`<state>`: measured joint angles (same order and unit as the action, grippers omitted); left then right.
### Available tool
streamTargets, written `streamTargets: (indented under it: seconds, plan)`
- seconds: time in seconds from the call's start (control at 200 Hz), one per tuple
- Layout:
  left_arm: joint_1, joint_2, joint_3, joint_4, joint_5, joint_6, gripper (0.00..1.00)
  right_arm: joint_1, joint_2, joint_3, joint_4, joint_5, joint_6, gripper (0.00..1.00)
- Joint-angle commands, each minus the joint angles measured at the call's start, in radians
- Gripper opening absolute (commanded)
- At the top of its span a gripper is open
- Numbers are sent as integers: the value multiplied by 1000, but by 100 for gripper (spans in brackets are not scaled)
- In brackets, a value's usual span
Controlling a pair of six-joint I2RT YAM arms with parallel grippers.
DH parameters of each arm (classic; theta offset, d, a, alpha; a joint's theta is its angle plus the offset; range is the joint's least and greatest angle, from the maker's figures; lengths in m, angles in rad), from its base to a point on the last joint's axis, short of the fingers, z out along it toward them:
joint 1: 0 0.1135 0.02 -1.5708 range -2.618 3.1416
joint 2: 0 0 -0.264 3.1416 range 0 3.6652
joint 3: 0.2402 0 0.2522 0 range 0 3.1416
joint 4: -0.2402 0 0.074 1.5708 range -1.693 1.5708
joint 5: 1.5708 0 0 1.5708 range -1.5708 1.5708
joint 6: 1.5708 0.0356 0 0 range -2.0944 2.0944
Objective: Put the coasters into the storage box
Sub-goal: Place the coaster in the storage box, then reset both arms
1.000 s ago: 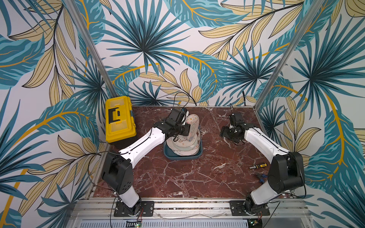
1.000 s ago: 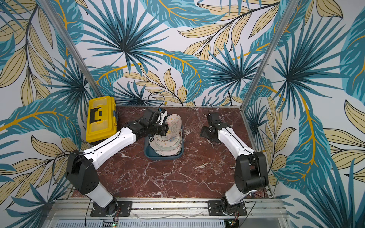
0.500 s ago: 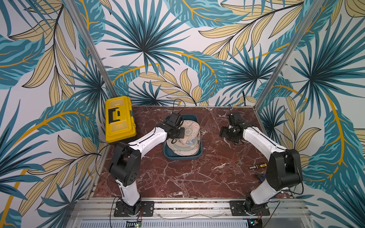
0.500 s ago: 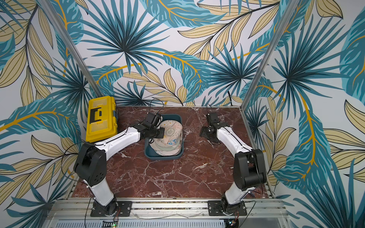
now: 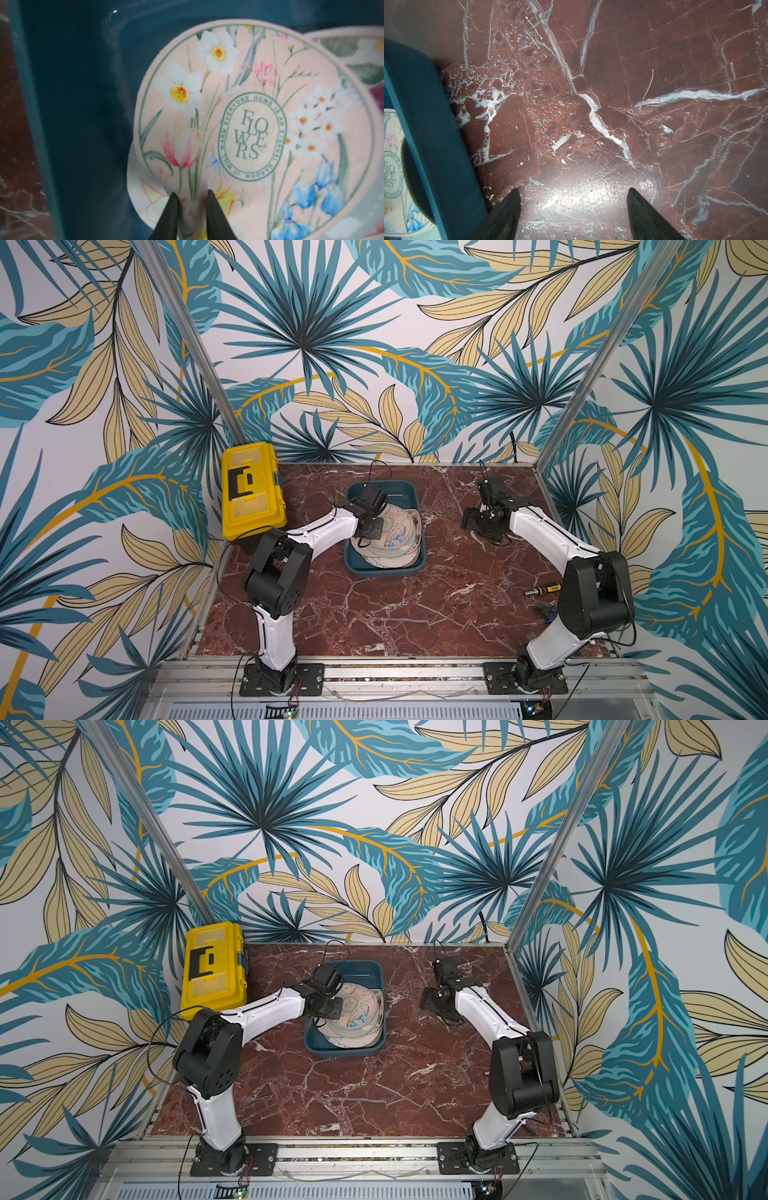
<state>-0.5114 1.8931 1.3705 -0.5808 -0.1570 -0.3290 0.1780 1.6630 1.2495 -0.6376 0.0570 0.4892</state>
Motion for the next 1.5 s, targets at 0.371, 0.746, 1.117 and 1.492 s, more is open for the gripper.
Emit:
streamTargets:
  seconds: [0.371, 0.746, 1.117, 1.492]
  plan:
    - [4, -97, -39, 15, -103, 5, 100, 6, -63, -105, 93, 215, -187, 85]
    - [6, -478, -381, 290, -339, 56, 100, 5, -133, -350, 524, 321, -418, 93]
    - [142, -767, -637, 486, -404, 112, 100, -4, -152, -616, 1076, 383, -578, 99]
    - [359, -863, -976, 1035, -295, 284, 100, -94, -203, -805, 1400, 343, -504, 100]
